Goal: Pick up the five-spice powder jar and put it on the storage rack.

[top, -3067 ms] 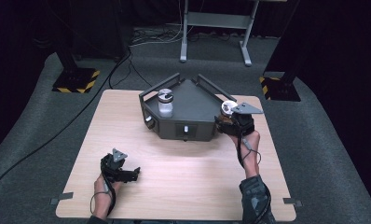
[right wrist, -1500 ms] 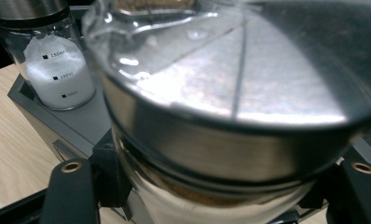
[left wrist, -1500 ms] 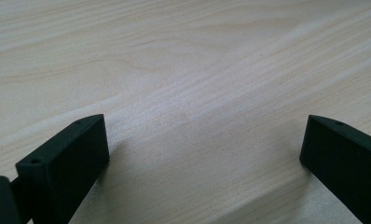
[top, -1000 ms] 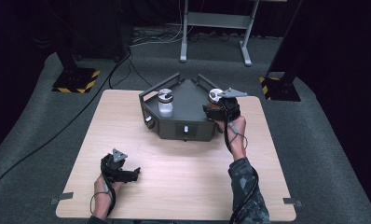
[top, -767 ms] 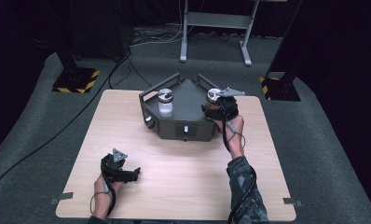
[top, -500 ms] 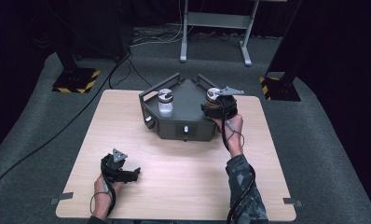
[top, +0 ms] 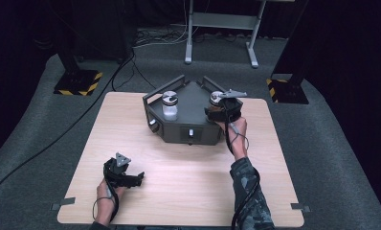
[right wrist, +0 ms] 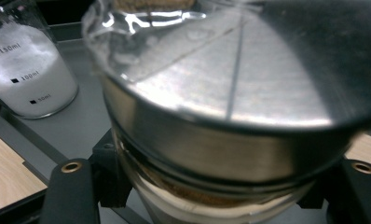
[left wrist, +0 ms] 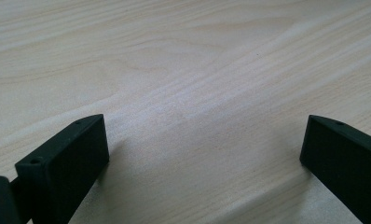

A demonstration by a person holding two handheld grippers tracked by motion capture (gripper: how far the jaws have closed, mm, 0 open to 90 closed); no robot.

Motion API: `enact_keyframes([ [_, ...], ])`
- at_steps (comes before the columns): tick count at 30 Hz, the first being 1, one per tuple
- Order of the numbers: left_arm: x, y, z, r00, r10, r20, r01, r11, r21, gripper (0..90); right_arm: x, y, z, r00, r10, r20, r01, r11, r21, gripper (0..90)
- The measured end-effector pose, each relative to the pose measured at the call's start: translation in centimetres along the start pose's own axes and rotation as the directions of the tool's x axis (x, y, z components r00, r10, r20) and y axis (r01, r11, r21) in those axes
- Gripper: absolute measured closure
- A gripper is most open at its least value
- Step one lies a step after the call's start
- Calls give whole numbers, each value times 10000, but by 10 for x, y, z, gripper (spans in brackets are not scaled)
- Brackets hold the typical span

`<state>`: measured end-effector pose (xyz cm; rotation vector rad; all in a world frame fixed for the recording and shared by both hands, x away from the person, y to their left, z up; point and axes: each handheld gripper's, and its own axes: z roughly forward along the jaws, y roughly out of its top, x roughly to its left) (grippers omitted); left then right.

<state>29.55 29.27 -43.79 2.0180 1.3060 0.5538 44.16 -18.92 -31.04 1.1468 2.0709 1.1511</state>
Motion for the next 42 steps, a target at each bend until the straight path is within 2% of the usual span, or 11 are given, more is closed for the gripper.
enact_keyframes([
  [8, 0, 0, 0, 10000, 6, -1, -6, 10000, 1, 7, -1, 1, 6, 10000, 70, -15, -70, 9996, 257, 297],
  [25, 0, 0, 0, 10000, -1, 0, 1, 10000, -1, 7, 1, -11, 6, 10000, -82, 18, 83, 9998, -155, 297],
  [34, 0, 0, 0, 10000, 17, 13, -17, 10000, -1, 7, 1, -10, 6, 10000, -82, 9, 83, 9999, -101, 294],
  [35, 0, 0, 0, 10000, 16, 14, -16, 10000, -2, 6, 1, -10, 5, 10000, -59, -6, 59, 9999, -105, 276],
  [38, 0, 0, 0, 10000, 15, 13, -15, 10000, -2, 6, 0, -10, 3, 10000, 42, 9, -42, 9999, -111, 142],
  [40, 0, 0, 0, 10000, 46, 17, -47, 10000, 20, 7, 3, -11, -1, 9997, -126, 230, 129, 9998, -141, 72],
  [42, 0, 0, 0, 10000, 18, 17, -18, 10000, -2, 6, 2, -12, -6, 9997, -127, 217, 129, 9999, -99, 12],
])
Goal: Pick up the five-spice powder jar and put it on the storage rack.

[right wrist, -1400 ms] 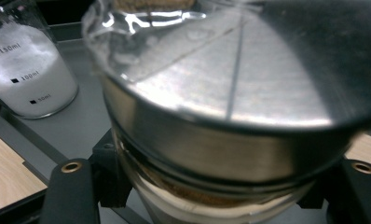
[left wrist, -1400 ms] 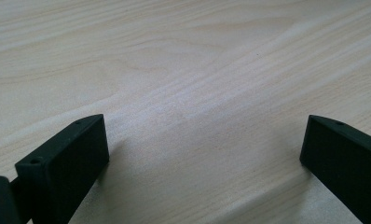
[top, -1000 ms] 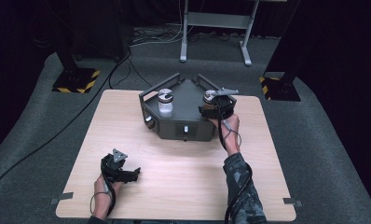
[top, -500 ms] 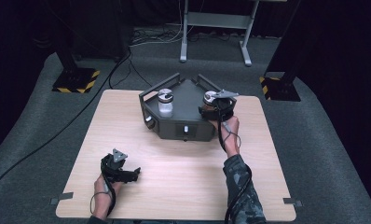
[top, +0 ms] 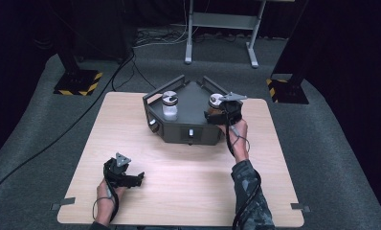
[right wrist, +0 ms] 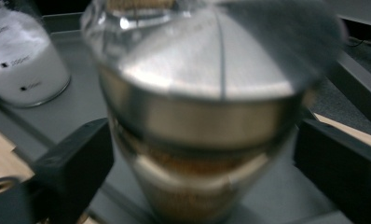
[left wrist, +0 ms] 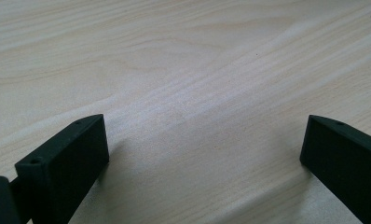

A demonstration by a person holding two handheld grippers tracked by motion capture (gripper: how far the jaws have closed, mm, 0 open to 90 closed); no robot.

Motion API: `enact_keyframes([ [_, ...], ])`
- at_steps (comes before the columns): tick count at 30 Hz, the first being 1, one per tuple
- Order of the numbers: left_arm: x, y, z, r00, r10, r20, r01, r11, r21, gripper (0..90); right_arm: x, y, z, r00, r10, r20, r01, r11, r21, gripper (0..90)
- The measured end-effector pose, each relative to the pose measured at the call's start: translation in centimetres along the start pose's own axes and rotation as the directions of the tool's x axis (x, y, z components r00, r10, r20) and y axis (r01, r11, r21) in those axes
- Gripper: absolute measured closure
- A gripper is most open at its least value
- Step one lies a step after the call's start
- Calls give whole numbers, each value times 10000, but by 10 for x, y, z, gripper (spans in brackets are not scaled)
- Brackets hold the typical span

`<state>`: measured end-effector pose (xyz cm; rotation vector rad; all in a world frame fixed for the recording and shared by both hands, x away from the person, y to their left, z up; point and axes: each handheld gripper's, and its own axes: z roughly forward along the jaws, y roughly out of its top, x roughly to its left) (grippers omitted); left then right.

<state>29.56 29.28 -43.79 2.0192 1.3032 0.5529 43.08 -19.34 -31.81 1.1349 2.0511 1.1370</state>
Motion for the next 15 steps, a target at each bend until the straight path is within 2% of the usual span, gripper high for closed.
enact_keyframes([
  [2, 0, 0, 0, 10000, 1, -2, -1, 10000, 1, 7, 2, -6, -8, 9998, -121, 174, 122, 9999, -95, 0],
  [5, 0, 0, 0, 10000, 31, -1, -31, 10000, 22, 7, -3, -21, -24, 10000, -92, -5, 91, 9997, -239, 0],
  [6, 0, 0, 0, 10000, 31, -1, -31, 10000, 22, 6, -3, -21, -24, 10000, -92, -5, 91, 9997, -239, 0],
  [7, 0, 0, 0, 10000, 35, -2, -35, 10000, 23, 6, -3, -32, -36, 9999, -115, 72, 117, 9996, -242, 0],
  [8, 0, 0, 0, 10000, 35, -2, -35, 10000, 23, 6, -3, -32, -36, 9999, -115, 72, 117, 9996, -242, 0],
  [10, 0, 0, 0, 10000, 35, -8, -35, 10000, 24, 6, -2, -49, -50, 9996, -73, 277, 81, 9995, -298, 0],
  [11, 0, 0, 0, 10000, 33, -10, -33, 10000, 23, 6, 0, -65, -61, 9988, 77, 475, -62, 9995, -318, 0],
  [12, 0, 0, 0, 10000, 33, -10, -33, 10000, 23, 7, 0, -65, -61, 9988, 77, 475, -62, 9995, -318, 0],
  [13, 0, 0, 0, 10000, 38, -19, -38, 10000, 24, 6, 2, -87, -73, 9975, 257, 657, -240, 9994, -254, 0],
  [14, 0, 0, 0, 10000, 40, -19, -40, 10000, 25, 7, 5, -99, -78, 9962, 366, 787, -354, 9992, -170, 0],
  [15, 0, 0, 0, 10000, 40, -19, -40, 10000, 25, 6, 5, -99, -78, 9962, 366, 787, -354, 9992, -170, 0],
])
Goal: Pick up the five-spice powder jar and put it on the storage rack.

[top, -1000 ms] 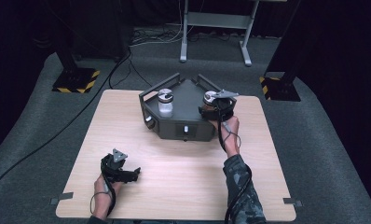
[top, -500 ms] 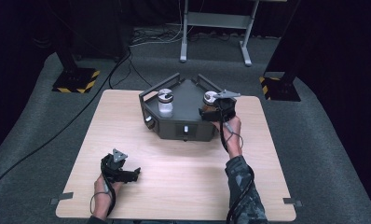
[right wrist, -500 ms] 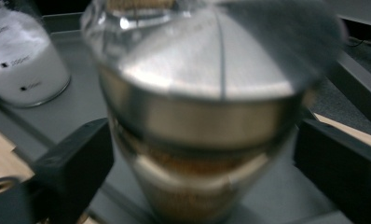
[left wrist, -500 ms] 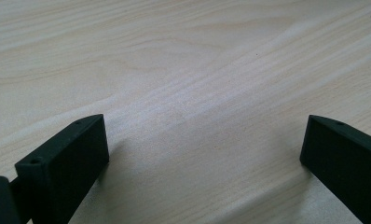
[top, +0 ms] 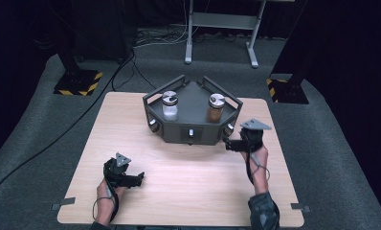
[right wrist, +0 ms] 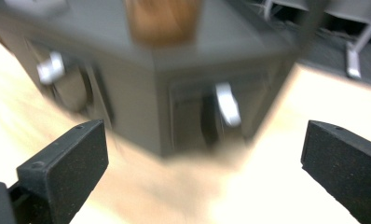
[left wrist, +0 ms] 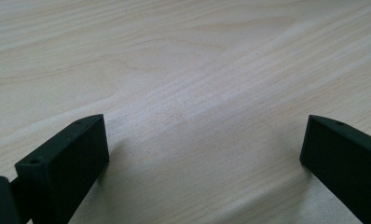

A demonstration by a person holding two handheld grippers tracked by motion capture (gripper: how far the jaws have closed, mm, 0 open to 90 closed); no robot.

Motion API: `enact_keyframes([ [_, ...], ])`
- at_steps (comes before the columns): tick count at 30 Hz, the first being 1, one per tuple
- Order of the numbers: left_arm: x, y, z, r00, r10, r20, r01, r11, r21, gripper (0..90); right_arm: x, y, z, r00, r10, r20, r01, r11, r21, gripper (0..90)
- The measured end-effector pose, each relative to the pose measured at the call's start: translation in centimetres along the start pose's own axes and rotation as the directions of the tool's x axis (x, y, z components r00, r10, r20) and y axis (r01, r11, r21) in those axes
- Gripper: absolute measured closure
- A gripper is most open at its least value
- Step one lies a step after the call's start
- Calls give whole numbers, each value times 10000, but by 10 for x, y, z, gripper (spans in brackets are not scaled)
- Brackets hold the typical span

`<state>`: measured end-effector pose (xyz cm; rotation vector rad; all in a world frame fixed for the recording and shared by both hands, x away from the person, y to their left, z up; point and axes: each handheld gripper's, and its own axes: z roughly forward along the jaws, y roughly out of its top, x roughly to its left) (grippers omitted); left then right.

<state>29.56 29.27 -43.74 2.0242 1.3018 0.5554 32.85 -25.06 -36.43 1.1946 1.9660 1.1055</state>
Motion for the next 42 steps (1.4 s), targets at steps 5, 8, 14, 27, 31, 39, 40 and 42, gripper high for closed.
enact_keyframes([
  [5, 0, 0, 0, 10000, 5, 11, -5, 10000, 0, 6, 5, -71, -21, 9945, 973, 386, -1004, 9910, 882, 0],
  [8, 0, 0, 0, 10000, 8, 14, -8, 10000, 2, 6, 11, -97, -28, 9896, 1269, 672, -1341, 9841, 1169, 0],
  [14, 0, 0, 1, 10000, 28, 52, -28, 10000, -21, 5, 14, -113, -37, 9847, 1529, 836, -1603, 9829, 906, 0],
  [27, -1, 0, 1, 10000, -4, 11, 4, 10000, -20, 5, 25, -112, -37, 9873, 1080, 1163, -1189, 9887, 912, 4],
  [31, -1, 0, 1, 10000, -4, 8, 4, 10000, -23, 5, 25, -111, -36, 9865, 1121, 1194, -1241, 9874, 978, 5],
  [39, -1, 0, 1, 10000, 17, 5, -17, 10000, -23, 5, 27, -110, -36, 9861, 1071, 1268, -1203, 9875, 1017, 9],
  [40, -1, 0, 1, 10000, 24, 10, -24, 10000, -20, 6, 27, -110, -36, 9860, 1072, 1275, -1206, 9874, 1027, 9],
  [42, -1, 0, 1, 10000, 34, 23, -34, 10000, -14, 6, 27, -110, -35, 9858, 1062, 1300, -1200, 9874, 1034, 9],
])
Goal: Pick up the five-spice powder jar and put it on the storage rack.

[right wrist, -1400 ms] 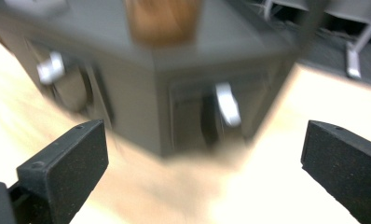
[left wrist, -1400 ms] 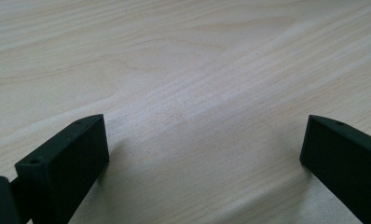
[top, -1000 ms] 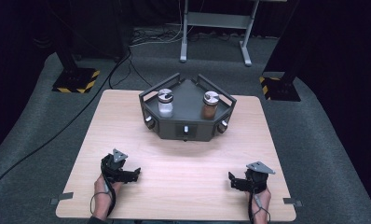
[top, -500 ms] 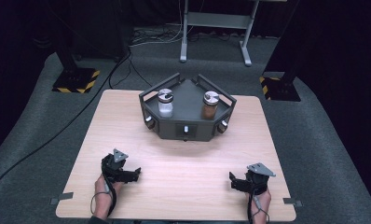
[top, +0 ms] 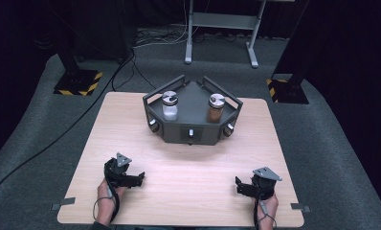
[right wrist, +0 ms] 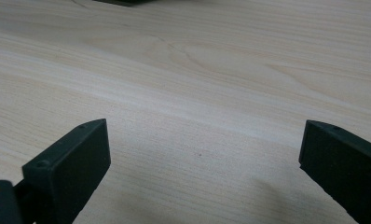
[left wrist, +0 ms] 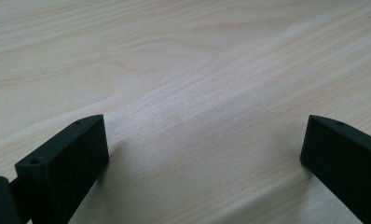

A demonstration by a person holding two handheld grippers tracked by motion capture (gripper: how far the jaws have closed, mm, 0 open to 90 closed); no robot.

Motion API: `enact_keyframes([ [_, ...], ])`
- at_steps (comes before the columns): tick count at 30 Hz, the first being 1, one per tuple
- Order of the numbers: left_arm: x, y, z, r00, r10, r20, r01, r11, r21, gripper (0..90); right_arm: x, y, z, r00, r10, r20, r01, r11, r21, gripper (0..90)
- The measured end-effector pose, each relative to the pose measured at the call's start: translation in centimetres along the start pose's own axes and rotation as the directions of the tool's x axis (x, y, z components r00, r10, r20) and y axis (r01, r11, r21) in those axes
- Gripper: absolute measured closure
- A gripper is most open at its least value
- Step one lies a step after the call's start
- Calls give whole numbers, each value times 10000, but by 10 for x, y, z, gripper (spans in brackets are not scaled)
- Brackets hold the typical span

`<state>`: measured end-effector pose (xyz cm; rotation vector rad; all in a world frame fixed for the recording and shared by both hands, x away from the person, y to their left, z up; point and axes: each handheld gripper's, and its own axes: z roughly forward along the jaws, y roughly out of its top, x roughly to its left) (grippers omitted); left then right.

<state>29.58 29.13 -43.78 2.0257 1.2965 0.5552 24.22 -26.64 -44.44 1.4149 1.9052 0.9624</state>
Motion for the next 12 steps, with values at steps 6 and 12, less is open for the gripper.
enact_keyframes([
  [6, 0, 0, 0, 10000, -5, 2, 5, 10000, 2, 5, 2, 2, 1, 9999, -162, 61, 161, 9998, 97, 9],
  [12, 0, 0, 0, 10000, -3, -5, 3, 10000, -3, 5, 3, 2, 1, 9997, -227, 34, 227, 9997, 124, 9],
])
